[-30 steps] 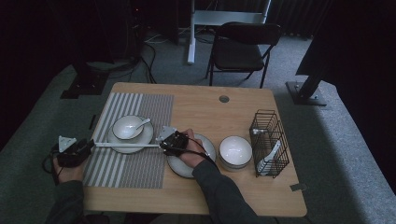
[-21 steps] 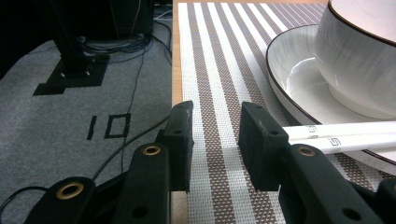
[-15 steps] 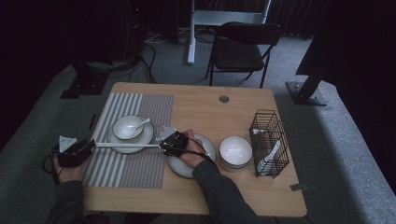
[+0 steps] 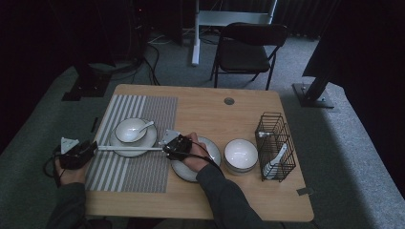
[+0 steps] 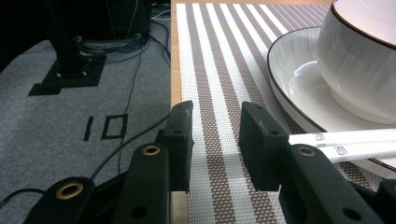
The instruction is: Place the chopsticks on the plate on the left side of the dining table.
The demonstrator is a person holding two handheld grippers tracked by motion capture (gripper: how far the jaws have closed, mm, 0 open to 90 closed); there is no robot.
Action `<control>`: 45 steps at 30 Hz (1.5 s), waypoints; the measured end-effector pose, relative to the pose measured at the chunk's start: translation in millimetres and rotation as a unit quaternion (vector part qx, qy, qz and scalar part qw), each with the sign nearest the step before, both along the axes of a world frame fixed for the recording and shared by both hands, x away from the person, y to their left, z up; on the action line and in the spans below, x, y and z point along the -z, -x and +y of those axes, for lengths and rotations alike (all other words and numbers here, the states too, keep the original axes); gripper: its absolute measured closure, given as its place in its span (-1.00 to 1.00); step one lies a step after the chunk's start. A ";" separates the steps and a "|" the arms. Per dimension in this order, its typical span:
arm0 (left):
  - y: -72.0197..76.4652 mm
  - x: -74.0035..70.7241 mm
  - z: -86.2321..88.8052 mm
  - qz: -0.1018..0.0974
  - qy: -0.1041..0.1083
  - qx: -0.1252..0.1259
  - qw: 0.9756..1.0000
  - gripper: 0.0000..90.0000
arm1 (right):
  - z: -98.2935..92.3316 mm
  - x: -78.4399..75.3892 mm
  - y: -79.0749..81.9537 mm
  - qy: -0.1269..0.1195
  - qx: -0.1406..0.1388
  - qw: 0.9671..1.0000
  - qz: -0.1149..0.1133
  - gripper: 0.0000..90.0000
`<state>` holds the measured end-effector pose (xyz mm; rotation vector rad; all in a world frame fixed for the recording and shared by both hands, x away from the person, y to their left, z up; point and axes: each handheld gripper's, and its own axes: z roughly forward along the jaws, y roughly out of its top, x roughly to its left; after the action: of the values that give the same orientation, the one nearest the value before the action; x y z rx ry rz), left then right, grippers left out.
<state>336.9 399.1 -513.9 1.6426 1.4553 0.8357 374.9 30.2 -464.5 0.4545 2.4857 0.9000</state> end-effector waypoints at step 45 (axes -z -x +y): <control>10.8 -2.2 3.8 -0.020 0.020 -0.016 0.999 0.44 | -6.6 -0.6 4.8 -0.010 0.004 1.000 -0.008 0.29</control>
<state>326.1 402.9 -511.7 1.5683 1.4648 0.8457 370.2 23.6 -463.9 0.4622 2.4612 0.9230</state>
